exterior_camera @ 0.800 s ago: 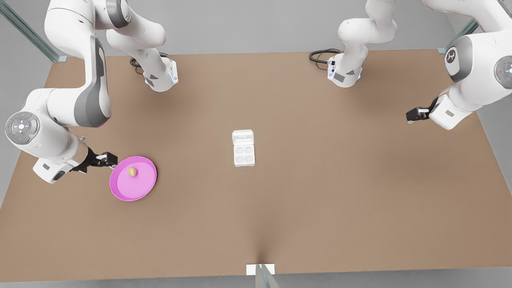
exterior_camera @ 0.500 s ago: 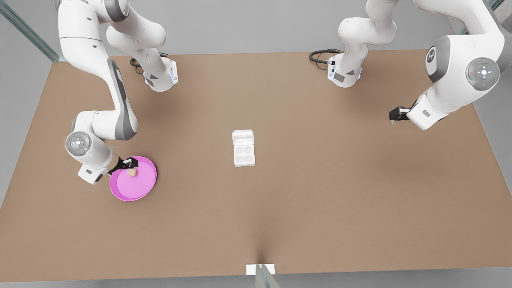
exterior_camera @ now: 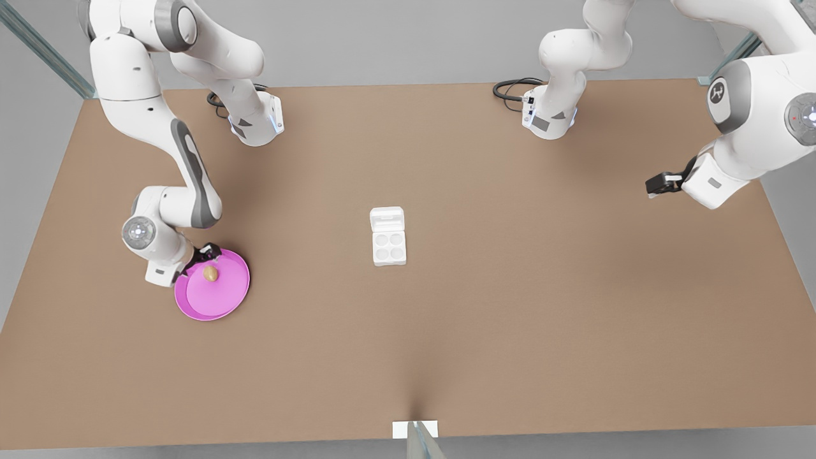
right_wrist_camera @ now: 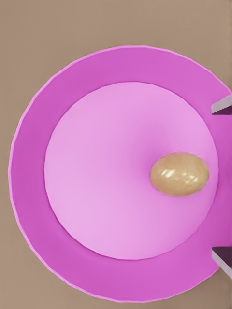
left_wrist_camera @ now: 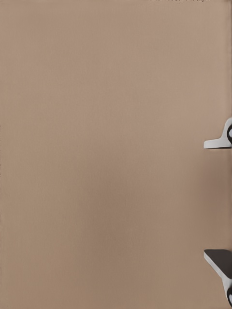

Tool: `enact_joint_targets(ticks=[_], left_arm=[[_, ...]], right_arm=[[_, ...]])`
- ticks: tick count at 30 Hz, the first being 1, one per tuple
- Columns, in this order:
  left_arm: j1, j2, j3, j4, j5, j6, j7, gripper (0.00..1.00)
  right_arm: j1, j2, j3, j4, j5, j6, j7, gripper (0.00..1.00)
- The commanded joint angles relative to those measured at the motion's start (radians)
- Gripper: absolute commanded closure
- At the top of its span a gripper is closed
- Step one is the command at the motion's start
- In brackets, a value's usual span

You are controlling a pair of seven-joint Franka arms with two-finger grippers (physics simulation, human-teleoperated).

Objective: Pack egg into the box and close the box lid

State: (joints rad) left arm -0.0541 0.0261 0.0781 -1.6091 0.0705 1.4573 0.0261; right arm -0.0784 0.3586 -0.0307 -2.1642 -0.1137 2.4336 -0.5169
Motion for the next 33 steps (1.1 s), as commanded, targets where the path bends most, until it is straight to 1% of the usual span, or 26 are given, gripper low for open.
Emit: enact_joint_targets(ticks=[1,7,9,15,16,17,19,28,33], left_arm=[[-0.007,0.0,0.0,0.0,0.0,0.0,0.0,0.0],[-0.007,0.021,0.0,0.0,0.0,0.003,0.0,0.0],[-0.007,0.038,0.0,-0.044,0.0,0.032,-0.002,0.0],[-0.007,0.044,0.0,-0.051,0.0,0.029,-0.002,0.0],[-0.007,0.044,0.0,-0.052,0.0,0.029,-0.002,0.0],[-0.007,0.044,0.0,-0.051,0.0,0.029,-0.002,0.0],[-0.007,0.044,0.0,-0.052,0.0,0.029,-0.002,0.0],[-0.007,0.044,0.0,-0.052,0.0,0.028,-0.002,0.0],[-0.007,0.044,-0.001,-0.052,0.0,0.028,-0.002,0.0]], right_arm=[[0.0,0.005,0.0,0.003,0.0,0.001,0.0,0.0],[-0.004,0.082,0.0,0.033,0.002,0.022,0.003,0.0],[-0.012,0.1,0.0,0.038,0.002,0.028,0.003,0.0],[-0.014,0.122,0.0,0.037,0.002,0.045,0.003,0.0],[-0.014,0.12,0.0,0.038,0.002,0.045,0.005,0.07],[-0.014,0.118,0.0,0.038,0.002,0.045,0.005,0.17],[-0.014,0.118,0.0,0.04,0.002,0.044,0.005,0.25],[-0.018,0.128,0.0,0.052,0.003,0.042,0.006,0.37],[-0.018,0.128,0.0,0.056,0.003,0.042,0.008,0.4]])
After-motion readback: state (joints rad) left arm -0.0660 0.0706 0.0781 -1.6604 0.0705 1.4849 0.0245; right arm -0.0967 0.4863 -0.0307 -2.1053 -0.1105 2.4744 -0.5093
